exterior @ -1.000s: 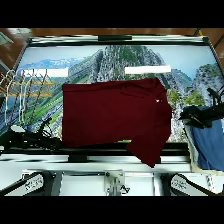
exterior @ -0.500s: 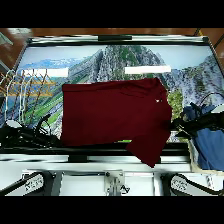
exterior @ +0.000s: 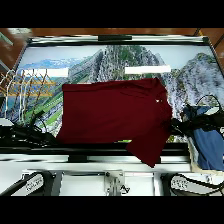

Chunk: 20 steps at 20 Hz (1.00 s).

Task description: Fold the shirts.

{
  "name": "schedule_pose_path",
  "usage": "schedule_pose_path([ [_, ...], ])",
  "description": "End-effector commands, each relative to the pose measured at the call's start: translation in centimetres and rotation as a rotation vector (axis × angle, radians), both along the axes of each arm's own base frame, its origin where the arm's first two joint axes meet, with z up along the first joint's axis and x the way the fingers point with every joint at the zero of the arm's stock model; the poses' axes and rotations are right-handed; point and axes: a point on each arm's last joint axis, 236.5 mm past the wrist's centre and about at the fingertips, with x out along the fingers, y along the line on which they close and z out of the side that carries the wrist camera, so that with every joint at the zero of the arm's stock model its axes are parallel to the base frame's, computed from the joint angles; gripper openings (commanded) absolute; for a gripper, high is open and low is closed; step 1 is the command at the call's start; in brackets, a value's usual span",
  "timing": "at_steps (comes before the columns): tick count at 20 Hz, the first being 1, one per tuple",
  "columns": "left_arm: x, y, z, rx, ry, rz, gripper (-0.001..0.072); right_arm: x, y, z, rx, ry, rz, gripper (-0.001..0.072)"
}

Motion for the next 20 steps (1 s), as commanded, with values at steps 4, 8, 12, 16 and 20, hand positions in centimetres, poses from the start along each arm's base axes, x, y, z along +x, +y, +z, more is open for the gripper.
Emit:
schedule_pose_path([
  [4, 0.6, 0.9, 0.1, 0.027, -0.030, 0.031, 0.0036, -0.2, 0.8, 0.4, 0.039, -0.003, 0.025, 0.0165],
  [8, 0.6, 0.7, 0.4, 0.014, -0.031, 0.025, 0.0036, 0.9, 1.5, 2.4, 0.061, -0.110, 0.066, 0.0070],
  [12, 1.3, 0.7, 1.9, 0.001, -0.060, -0.004, 0.0035, 3.8, 1.2, 6.7, 0.024, -0.275, 0.059, 0.0069],
  [16, 6.2, 0.0, 7.6, -0.066, -0.266, 0.024, 0.0034, 6.9, 2.6, 14.5, 0.061, -0.517, 0.102, 0.0069],
  [20, 12.0, -0.2, 19.8, -0.080, -0.649, 0.044, 0.0034, 10.5, 1.2, 28.5, -0.126, -0.905, 0.128, 0.0069],
])
